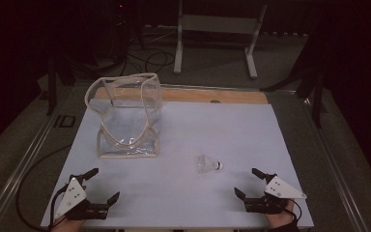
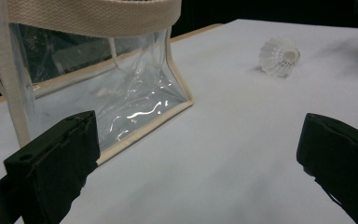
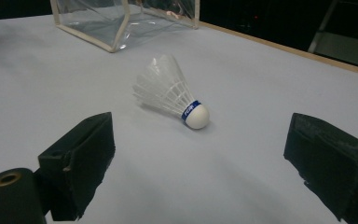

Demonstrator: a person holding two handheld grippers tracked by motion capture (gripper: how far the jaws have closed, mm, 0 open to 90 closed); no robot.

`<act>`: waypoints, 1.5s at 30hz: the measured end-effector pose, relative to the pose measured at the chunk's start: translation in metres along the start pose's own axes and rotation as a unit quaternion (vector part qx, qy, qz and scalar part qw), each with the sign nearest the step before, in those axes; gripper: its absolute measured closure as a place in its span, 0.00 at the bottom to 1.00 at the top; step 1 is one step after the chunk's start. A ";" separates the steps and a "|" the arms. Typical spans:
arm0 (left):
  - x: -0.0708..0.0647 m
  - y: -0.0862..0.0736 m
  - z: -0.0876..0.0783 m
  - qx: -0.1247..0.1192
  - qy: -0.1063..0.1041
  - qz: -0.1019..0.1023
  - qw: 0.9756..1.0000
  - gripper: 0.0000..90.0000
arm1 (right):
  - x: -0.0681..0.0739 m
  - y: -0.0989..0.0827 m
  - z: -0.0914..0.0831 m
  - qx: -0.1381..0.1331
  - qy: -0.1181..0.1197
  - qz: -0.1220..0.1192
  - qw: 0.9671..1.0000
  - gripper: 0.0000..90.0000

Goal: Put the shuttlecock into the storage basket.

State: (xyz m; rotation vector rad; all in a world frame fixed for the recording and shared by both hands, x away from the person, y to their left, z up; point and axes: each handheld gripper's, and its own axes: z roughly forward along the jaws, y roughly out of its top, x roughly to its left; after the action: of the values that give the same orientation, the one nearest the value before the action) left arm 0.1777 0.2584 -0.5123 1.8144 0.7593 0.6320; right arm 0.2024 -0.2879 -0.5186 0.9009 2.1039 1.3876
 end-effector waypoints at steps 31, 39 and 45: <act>-0.005 0.031 0.001 0.032 -0.042 0.002 0.999 0.00 | 0.002 0.002 -0.003 -0.006 -0.002 -0.007 1.000 0.10; -0.009 0.050 0.007 0.057 -0.061 0.017 0.996 0.00 | 0.002 0.004 -0.003 -0.007 0.001 -0.005 1.000 0.10; -0.012 0.062 0.012 0.067 -0.075 0.024 0.995 0.00 | 0.002 0.004 -0.003 -0.007 0.005 -0.004 1.000 0.10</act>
State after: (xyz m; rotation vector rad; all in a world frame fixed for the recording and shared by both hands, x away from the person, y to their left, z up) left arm 0.1911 0.2248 -0.4595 1.9845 0.6712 0.4790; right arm 0.1997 -0.2872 -0.5136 0.8818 2.1010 1.4031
